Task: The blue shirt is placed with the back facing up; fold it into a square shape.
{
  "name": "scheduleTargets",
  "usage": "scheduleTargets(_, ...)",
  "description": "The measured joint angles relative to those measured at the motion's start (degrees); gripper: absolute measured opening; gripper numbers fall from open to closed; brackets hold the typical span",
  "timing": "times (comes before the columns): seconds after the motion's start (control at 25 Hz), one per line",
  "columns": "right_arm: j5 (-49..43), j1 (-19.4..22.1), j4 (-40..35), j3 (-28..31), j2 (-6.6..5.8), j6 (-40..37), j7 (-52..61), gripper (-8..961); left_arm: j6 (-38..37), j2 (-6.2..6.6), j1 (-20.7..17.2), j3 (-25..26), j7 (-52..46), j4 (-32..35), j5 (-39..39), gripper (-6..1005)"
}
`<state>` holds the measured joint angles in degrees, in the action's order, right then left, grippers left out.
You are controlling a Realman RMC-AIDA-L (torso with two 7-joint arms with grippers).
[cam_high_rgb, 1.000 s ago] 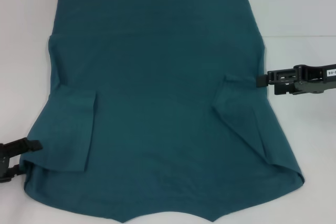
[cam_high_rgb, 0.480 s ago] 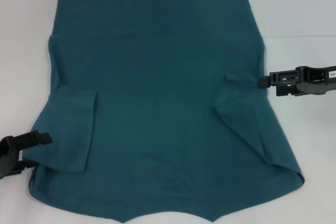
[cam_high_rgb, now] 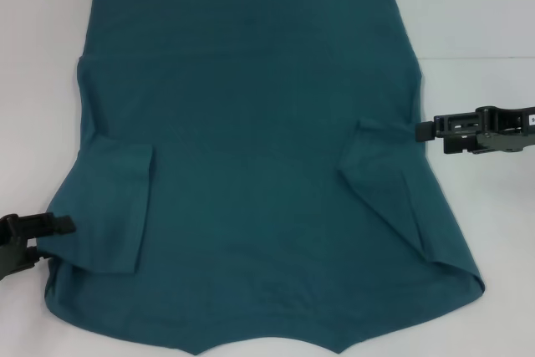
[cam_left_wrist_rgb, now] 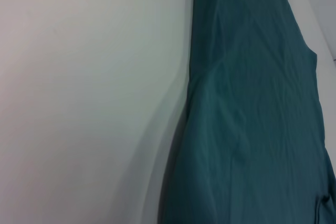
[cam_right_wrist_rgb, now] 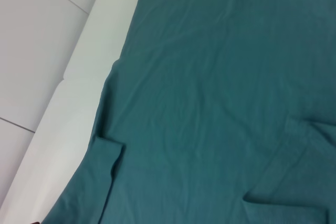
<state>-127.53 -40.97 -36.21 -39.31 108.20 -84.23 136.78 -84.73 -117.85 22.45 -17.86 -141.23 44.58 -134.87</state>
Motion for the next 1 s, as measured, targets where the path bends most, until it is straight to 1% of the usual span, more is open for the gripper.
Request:
scheduleTargets(0.28, 0.00, 0.09, 0.00, 0.03, -0.04, -0.30, -0.43, 886, 0.53, 0.22, 0.33, -0.12, -0.08, -0.06, -0.09, 620)
scheduleTargets(0.36, 0.00, 0.10, 0.00, 0.03, -0.03, -0.41, -0.55, 886, 0.54, 0.25, 0.38, -0.14, -0.06, -0.07, -0.11, 411)
scheduleTargets(0.68, -0.10, 0.21, 0.00, 0.03, -0.12, -0.53, -0.74, 885, 0.40, 0.30, 0.47, -0.16, 0.13, -0.11, -0.14, 108)
scheduleTargets(0.8, -0.25, 0.30, 0.00, -0.15, -0.35, -1.74, -1.31, 885, -1.05, 0.45, 0.55, -0.11, 0.99, 0.09, 0.01, 2)
scheduleTargets(0.92, -0.32, 0.46, 0.00, -0.33, -1.06, -4.98, -2.13, 885, -3.58, 0.66, 1.02, 0.09, 2.54, 0.80, 0.20, 2)
scheduleTargets(1.0, -0.35, 0.85, -0.16, -0.44, -1.91, -7.56, -2.18, 885, -4.84, 0.71, 1.41, 0.10, 3.08, 1.37, 0.32, 2)
